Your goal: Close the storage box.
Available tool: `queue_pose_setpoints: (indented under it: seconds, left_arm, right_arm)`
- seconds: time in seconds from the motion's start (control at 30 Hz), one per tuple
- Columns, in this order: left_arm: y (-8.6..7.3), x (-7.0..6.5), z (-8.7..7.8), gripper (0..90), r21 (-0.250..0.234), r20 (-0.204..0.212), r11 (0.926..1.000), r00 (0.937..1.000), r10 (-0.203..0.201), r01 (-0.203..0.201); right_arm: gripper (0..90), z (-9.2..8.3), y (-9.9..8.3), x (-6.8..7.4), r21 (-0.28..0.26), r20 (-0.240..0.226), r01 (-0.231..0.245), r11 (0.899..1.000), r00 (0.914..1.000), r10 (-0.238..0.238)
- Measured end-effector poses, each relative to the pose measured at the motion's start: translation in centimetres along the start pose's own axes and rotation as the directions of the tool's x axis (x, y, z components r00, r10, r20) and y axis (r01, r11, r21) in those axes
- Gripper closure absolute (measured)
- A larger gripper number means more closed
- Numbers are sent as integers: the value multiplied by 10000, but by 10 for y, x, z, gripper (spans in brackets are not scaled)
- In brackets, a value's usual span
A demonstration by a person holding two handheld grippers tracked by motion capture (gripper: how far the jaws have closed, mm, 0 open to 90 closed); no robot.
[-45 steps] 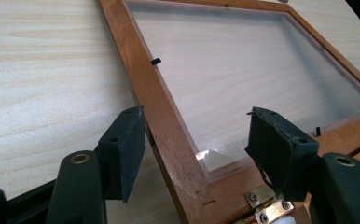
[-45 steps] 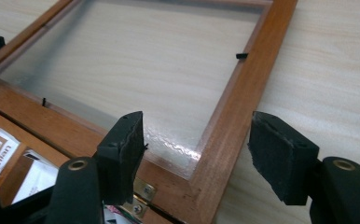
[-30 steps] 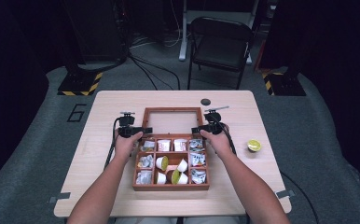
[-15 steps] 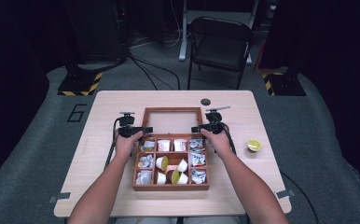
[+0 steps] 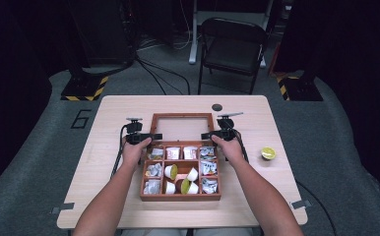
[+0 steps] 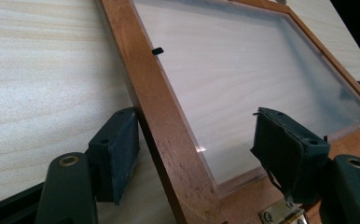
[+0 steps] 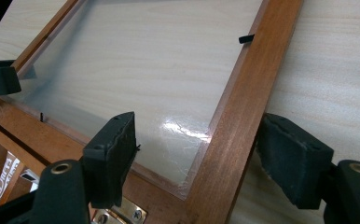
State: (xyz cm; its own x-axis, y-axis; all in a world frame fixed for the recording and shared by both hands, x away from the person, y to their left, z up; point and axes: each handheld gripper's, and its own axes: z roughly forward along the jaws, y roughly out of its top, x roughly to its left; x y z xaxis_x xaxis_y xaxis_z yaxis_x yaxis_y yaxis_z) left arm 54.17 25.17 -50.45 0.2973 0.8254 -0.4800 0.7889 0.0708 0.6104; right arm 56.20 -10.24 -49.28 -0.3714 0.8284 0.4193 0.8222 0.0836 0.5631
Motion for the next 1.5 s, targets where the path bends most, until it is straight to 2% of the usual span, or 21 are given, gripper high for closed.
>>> queue_pose_setpoints:
  seconds: [0.07, 0.1, 0.17, 0.53, 0.73, 0.8, 0.97, 1.03, 1.1, 1.13, 1.17, 1.2, 1.23, 1.3, 1.33, 1.5]
  left_arm:
    - [0, 0, 0, 313, -50, 3, 10000, 10000, -63, 63]
    - [0, 1, 0, 314, 8, 13, 10000, 10000, 51, -51]
    - [0, 0, 1, 314, -65, 36, 9999, 10000, -92, 93]
    - [1, 2, 0, 337, -56, 107, 9997, 9997, -225, 226]
    - [2, 1, -2, 348, -134, 59, 9999, 9999, -99, 99]
    - [2, 1, -2, 350, -146, 31, 9999, 10000, -26, 26]
    - [3, 1, -5, 357, -110, 40, 9999, 10000, 74, -73]
    - [3, 0, -5, 366, -278, 63, 9996, 10000, -23, 24]
    - [3, 0, -6, 372, -357, 65, 9993, 9999, 120, -118]
    - [4, -1, -7, 374, -434, 103, 9991, 9999, 32, -27]
    - [4, 0, -9, 377, -399, 111, 9990, 9998, 189, -185]
    - [5, -1, -9, 382, -539, 146, 9985, 9999, 75, -67]
    - [5, -1, -11, 384, -501, 139, 9986, 9998, 174, -166]
    - [6, -3, -13, 389, -682, 192, 9976, 9998, 90, -76]
    - [6, -3, -15, 390, -695, 196, 9973, 9994, 270, -256]
    - [8, -8, -23, 396, -1052, 305, 9939, 9989, 349, -315]
  right_arm:
    - [279, 0, 0, 0, 2, -21, -20, 10000, 10000, 20]
    - [278, 0, 0, -1, 39, -48, -20, 10000, 10000, 21]
    - [280, 1, 0, -1, -3, -94, -84, 10000, 9999, 84]
    - [292, 0, 1, -2, 82, -207, -250, 9997, 9995, 252]
    - [302, -2, 2, -1, -9, -165, -74, 10000, 9998, 74]
    - [304, -2, 2, 0, -35, -172, -204, 9998, 9996, 204]
    - [307, -4, 2, 1, -106, -110, 24, 9999, 9999, -25]
    - [308, -5, 3, 2, -163, -112, 59, 9998, 9999, -61]
    - [316, -6, 3, 1, -237, -128, 78, 9997, 9999, -81]
    - [320, -7, 3, 2, -264, -172, 38, 9996, 9998, -43]
    - [323, -9, 4, 2, -330, -201, 70, 9994, 9998, -77]
    - [323, -9, 4, 2, -390, -220, 34, 9992, 9997, -42]
    - [324, -11, 4, 3, -410, -229, 99, 9991, 9997, -108]
    - [326, -14, 5, 4, -485, -219, 207, 9986, 9995, -218]
    - [330, -15, 5, 5, -555, -210, 234, 9982, 9995, -246]
    - [337, -24, 6, 8, -830, -347, 260, 9962, 9990, -289]
